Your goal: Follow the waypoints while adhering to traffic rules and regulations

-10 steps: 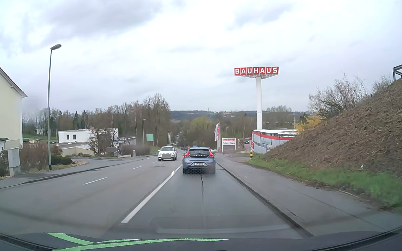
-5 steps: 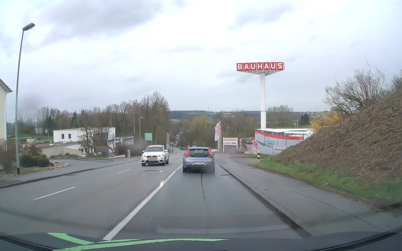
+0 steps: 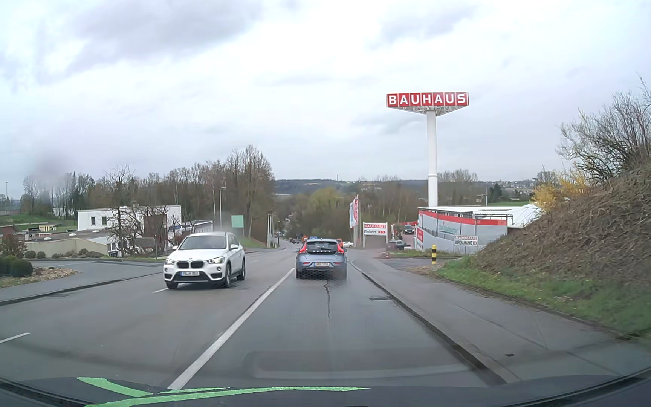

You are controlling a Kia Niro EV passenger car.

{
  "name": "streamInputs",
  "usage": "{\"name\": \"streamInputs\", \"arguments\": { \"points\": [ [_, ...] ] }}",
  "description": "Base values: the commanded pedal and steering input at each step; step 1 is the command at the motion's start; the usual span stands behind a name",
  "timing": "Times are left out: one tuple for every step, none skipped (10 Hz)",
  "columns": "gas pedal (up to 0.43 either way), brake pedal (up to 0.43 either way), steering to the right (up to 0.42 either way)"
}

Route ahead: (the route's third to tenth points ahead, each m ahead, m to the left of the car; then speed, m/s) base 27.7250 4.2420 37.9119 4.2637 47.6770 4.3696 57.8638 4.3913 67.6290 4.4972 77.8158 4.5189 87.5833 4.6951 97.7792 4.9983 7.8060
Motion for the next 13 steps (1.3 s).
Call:
{"name": "streamInputs", "arguments": {
  "points": [
    [0.0, 0.043, -0.001],
    [0.0, 0.043, -0.001],
    [0.0, 0.037, -0.001],
    [0.0, 0.03, -0.001],
    [0.0, 0.03, -0.001],
    [0.0, 0.024, -0.001],
    [0.0, 0.024, -0.001],
    [0.0, 0.018, -0.001],
    [0.0, 0.024, -0.001],
    [0.0, 0.018, -0.001],
    [0.0, 0.018, -0.001],
    [0.0, 0.012, -0.001],
    [0.0, 0.012, -0.001]
  ]
}}
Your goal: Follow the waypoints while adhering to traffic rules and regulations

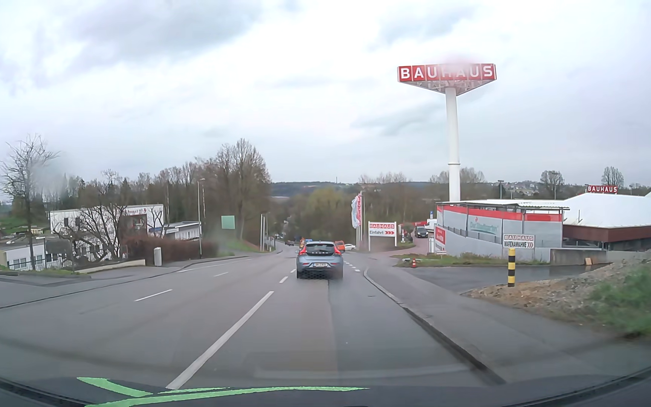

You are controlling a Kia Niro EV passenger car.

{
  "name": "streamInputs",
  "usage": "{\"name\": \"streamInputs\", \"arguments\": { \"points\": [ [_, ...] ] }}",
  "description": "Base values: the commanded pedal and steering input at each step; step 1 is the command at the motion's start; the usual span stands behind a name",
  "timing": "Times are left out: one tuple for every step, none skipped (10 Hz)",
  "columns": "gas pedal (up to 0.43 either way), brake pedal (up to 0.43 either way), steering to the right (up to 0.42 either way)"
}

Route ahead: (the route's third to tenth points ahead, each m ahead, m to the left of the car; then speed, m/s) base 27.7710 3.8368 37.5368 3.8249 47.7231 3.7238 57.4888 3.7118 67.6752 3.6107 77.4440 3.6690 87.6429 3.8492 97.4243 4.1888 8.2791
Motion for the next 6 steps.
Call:
{"name": "streamInputs", "arguments": {
  "points": [
    [0.0, 0.012, 0.0],
    [0.0, 0.006, 0.0],
    [0.0, 0.012, 0.0],
    [0.0, 0.006, 0.0],
    [0.0, 0.006, 0.0],
    [0.0, 0.006, 0.0]
  ]
}}
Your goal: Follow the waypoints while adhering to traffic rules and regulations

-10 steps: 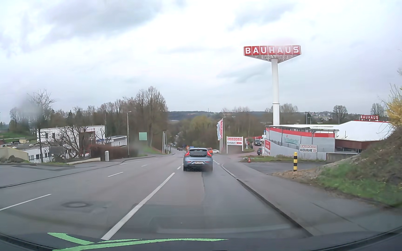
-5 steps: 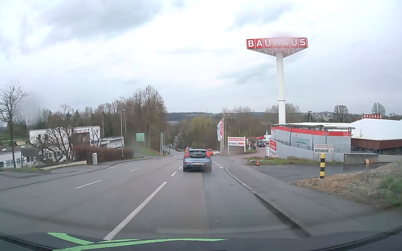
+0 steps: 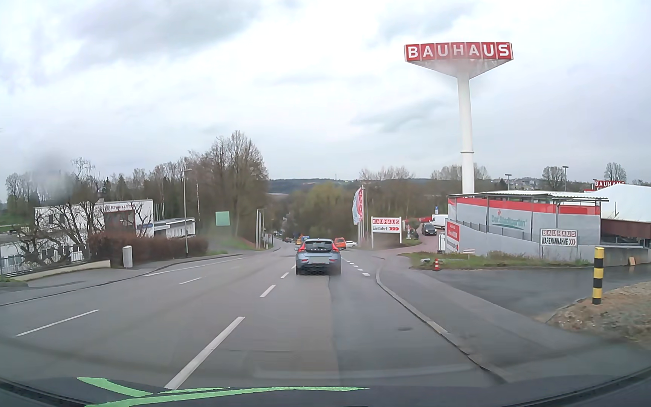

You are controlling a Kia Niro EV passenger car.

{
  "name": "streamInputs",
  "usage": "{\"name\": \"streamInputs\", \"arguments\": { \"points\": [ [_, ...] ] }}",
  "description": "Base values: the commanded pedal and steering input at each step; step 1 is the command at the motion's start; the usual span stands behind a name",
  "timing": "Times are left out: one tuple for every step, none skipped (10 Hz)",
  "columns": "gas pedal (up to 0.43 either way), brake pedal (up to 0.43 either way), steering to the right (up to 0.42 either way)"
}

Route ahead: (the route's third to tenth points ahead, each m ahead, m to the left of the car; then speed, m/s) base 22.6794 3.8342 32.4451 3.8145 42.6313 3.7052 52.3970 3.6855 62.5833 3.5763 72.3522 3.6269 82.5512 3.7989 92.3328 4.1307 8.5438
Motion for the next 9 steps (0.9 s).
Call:
{"name": "streamInputs", "arguments": {
  "points": [
    [0.0, 0.006, 0.0],
    [0.0, 0.006, 0.0],
    [0.0, 0.006, 0.0],
    [0.0, 0.006, 0.0],
    [0.0, 0.012, 0.0],
    [0.0, 0.018, 0.0],
    [0.0, 0.024, 0.0],
    [0.0, 0.024, 0.0],
    [0.0, 0.03, 0.0]
  ]
}}
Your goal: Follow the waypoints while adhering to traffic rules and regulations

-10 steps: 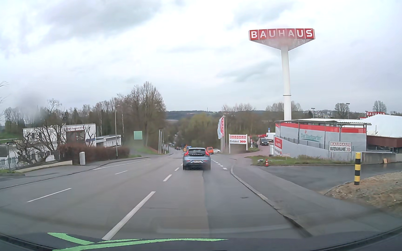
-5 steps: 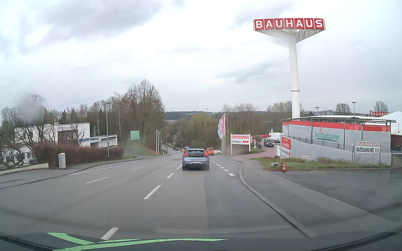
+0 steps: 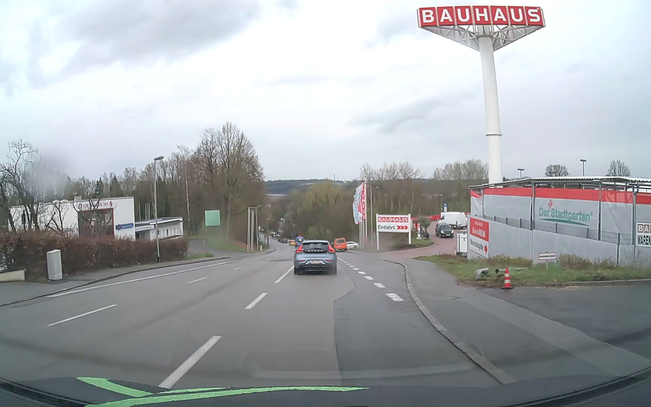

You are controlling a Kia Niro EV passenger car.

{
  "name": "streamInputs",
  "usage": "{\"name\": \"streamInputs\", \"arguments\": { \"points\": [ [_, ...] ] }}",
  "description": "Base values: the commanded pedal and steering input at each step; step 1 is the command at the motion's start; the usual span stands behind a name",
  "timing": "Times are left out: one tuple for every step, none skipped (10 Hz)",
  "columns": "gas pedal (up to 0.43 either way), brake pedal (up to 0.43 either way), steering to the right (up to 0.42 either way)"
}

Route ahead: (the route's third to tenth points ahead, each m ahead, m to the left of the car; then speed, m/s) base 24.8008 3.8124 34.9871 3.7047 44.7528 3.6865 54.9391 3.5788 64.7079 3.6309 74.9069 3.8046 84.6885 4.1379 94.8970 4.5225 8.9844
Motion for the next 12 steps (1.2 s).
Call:
{"name": "streamInputs", "arguments": {
  "points": [
    [0.0, 0.037, 0.0],
    [0.0, 0.037, 0.0],
    [0.0, 0.043, 0.0],
    [0.0, 0.049, 0.0],
    [0.0, 0.049, 0.0],
    [0.0, 0.049, 0.0],
    [0.0, 0.049, 0.0],
    [0.0, 0.049, -0.001],
    [0.0, 0.049, -0.001],
    [0.0, 0.043, -0.001],
    [0.0, 0.037, -0.002],
    [0.0, 0.03, -0.002]
  ]
}}
